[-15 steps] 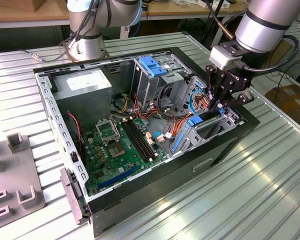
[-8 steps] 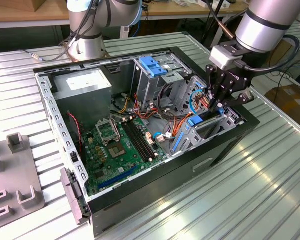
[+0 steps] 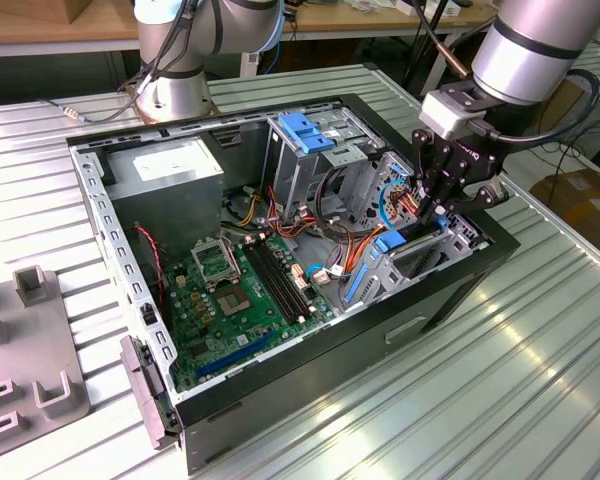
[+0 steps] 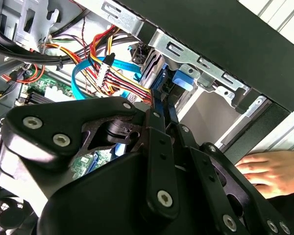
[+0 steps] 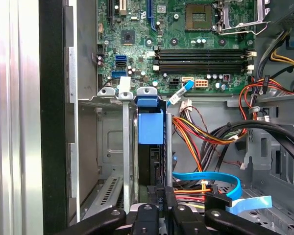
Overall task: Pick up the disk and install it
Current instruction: 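Insert the first disk wire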
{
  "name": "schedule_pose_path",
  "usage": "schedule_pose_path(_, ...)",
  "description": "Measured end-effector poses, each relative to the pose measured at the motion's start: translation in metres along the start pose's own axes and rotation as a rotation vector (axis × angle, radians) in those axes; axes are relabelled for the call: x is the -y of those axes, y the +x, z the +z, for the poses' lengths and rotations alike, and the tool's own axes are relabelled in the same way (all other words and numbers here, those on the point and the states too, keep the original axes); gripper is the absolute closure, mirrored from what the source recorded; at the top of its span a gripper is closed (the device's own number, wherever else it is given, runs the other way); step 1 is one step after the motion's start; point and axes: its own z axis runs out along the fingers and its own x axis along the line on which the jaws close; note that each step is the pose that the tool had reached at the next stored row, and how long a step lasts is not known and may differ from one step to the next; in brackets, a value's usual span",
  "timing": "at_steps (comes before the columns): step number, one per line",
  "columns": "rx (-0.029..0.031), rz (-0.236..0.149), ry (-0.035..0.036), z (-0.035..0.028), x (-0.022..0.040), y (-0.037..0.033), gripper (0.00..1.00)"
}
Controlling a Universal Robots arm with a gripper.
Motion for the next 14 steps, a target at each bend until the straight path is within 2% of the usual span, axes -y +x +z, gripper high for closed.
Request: schedule_pose_path(14,0.0003,0.0,0.0,0.0026,-0.0001,-0.0003,0.83)
